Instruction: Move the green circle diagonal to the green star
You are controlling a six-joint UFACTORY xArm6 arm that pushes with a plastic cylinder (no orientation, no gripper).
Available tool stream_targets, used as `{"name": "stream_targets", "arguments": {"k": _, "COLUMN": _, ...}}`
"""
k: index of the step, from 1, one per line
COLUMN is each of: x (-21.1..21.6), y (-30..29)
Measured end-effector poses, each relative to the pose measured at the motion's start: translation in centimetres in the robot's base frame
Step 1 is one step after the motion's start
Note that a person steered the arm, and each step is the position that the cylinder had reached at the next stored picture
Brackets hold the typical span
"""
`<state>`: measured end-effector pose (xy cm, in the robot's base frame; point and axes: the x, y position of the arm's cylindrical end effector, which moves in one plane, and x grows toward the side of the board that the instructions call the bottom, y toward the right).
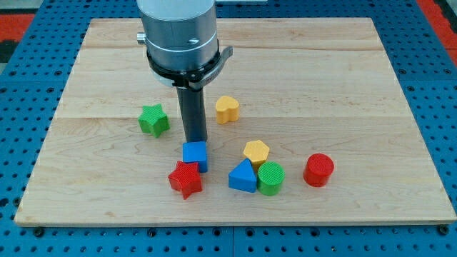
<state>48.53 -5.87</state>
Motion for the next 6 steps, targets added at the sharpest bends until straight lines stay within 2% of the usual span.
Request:
{"name": "stream_targets", "arguments": {"k": 1, "x": 0.7, "y": -4.6}}
{"name": "stream_targets", "arguments": {"k": 2, "x": 6.2, "y": -5.2}}
{"name": "stream_targets", "arguments": {"k": 3, "x": 4.9, "y": -0.6}}
{"name": "stream_targets", "arguments": {"k": 4, "x": 3.8, "y": -1.6}}
{"name": "stream_targets", "arguments": {"k": 5, "x": 7.0, "y": -6.5}}
{"name": "stream_targets", "arguments": {"k": 6, "x": 11.2, "y": -6.2}}
